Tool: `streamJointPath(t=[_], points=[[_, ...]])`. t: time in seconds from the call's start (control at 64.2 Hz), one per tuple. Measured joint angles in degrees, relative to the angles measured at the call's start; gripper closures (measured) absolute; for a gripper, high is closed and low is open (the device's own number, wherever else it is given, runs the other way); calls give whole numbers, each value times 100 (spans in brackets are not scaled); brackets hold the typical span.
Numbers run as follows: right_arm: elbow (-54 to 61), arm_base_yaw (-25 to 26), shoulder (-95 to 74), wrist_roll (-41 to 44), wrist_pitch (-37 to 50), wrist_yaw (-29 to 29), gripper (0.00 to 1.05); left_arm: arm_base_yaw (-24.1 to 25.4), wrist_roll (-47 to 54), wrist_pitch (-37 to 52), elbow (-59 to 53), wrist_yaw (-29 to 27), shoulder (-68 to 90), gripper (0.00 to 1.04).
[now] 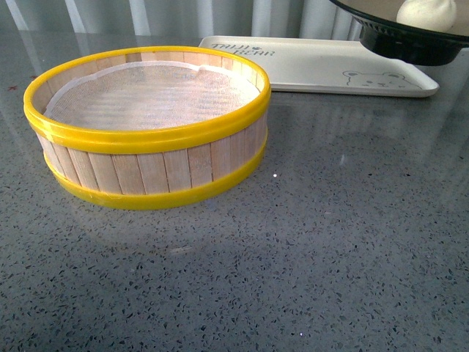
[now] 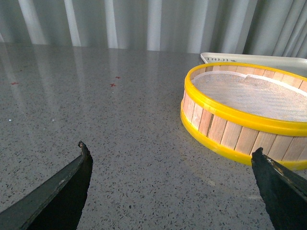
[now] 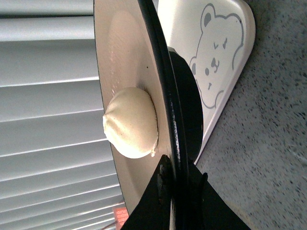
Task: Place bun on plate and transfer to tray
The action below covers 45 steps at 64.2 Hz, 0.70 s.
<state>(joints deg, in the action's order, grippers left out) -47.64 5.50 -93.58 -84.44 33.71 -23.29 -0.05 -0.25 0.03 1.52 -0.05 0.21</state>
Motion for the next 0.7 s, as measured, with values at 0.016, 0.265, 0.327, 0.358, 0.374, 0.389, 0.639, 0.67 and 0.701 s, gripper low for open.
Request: streamJointPath(t=[0.016, 0.265, 0.327, 0.358, 0.374, 0.389, 0.639, 0.67, 0.701], points=[[-116, -4, -81, -7, -63, 20, 102, 0, 0, 0, -2, 2, 0, 7], [-1460, -70, -990, 94, -796, 79, 102, 0, 0, 0, 0, 2, 0, 7], [-1698, -90, -1161, 149, -935, 66, 102, 0, 0, 0, 0, 2, 2, 7], [-1821, -105, -1261, 177, -994, 55, 102, 0, 0, 0, 0, 2, 0, 7], [-1897, -114, -1327, 203, -1034, 57, 102, 0, 0, 0, 0, 2, 0, 7], [-1939, -118, -1362, 219, -1056, 57, 102, 0, 0, 0, 0, 2, 0, 7], [-2514, -223, -1991, 328, -1233, 68, 102, 0, 0, 0, 0, 2, 0, 7], [-2555, -229, -2044, 328, -1224, 63, 102, 0, 0, 0, 0, 2, 2, 7], [-2588, -234, -2092, 328, -1224, 66, 102, 0, 0, 0, 0, 2, 2, 7]])
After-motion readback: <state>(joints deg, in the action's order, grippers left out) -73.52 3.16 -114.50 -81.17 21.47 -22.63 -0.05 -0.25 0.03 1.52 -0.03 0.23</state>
